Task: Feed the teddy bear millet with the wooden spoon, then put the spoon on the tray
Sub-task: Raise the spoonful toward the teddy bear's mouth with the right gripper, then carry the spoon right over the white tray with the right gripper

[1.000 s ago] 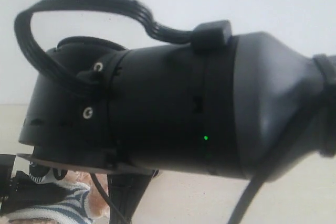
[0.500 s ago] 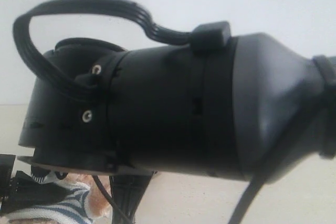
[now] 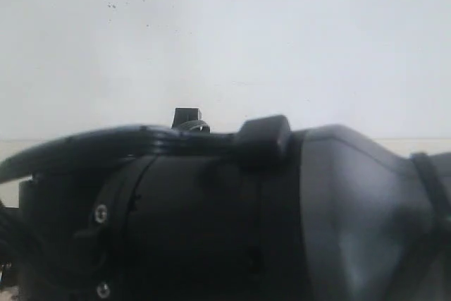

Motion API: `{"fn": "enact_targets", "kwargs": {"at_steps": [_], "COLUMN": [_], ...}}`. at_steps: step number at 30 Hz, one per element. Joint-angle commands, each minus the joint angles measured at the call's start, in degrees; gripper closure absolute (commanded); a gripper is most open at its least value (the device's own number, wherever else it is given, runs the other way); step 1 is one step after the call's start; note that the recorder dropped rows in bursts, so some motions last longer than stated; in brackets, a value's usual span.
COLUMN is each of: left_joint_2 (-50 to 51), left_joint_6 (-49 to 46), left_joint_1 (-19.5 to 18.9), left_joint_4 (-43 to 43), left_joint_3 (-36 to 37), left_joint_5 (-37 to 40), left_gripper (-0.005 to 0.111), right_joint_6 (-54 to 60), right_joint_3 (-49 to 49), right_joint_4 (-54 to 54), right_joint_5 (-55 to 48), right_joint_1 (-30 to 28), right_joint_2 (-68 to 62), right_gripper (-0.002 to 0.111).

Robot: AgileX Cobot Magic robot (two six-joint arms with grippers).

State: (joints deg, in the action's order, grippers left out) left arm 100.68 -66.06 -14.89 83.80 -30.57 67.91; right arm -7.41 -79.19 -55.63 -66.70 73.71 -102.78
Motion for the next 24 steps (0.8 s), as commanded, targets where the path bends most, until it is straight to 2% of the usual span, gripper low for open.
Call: {"fn": "enact_targets", "kwargs": {"at_steps": [1, 10, 15, 21, 24], "left_joint_2": [-0.22, -0.22, -0.22, -0.22, -0.22], "left_joint_6": [-0.36, -0.36, -0.36, -0.36, -0.36], "left_joint_1": [0.08, 0.08, 0.08, 0.08, 0.08], "left_joint_4": [1.08, 1.20, 1.20, 1.20, 1.82], "left_joint_3": [0.12, 0.12, 0.12, 0.12, 0.12], "left_joint_5": [2.05, 2.05, 2.05, 2.05, 2.05], "left_gripper": [0.103, 0.103, 0.103, 0.103, 0.103], "right_joint_6": [-2.84, -7.78, -8.96, -13.96, -13.88], "right_joint_3": [0.57, 0.57, 0.57, 0.57, 0.57], "right_joint_4": [-2.88, -3.26, -1.91, 7.99, 18.38], "right_joint_5": [0.85, -1.68, 3.52, 13.03, 16.81], "right_joint_1": [0.05, -0.14, -1.88, -10.50, -17.35], "right_joint_2": [0.17, 0.97, 3.23, 8.47, 10.90], "right_gripper": [0.109, 0.109, 0.109, 0.109, 0.109]}}
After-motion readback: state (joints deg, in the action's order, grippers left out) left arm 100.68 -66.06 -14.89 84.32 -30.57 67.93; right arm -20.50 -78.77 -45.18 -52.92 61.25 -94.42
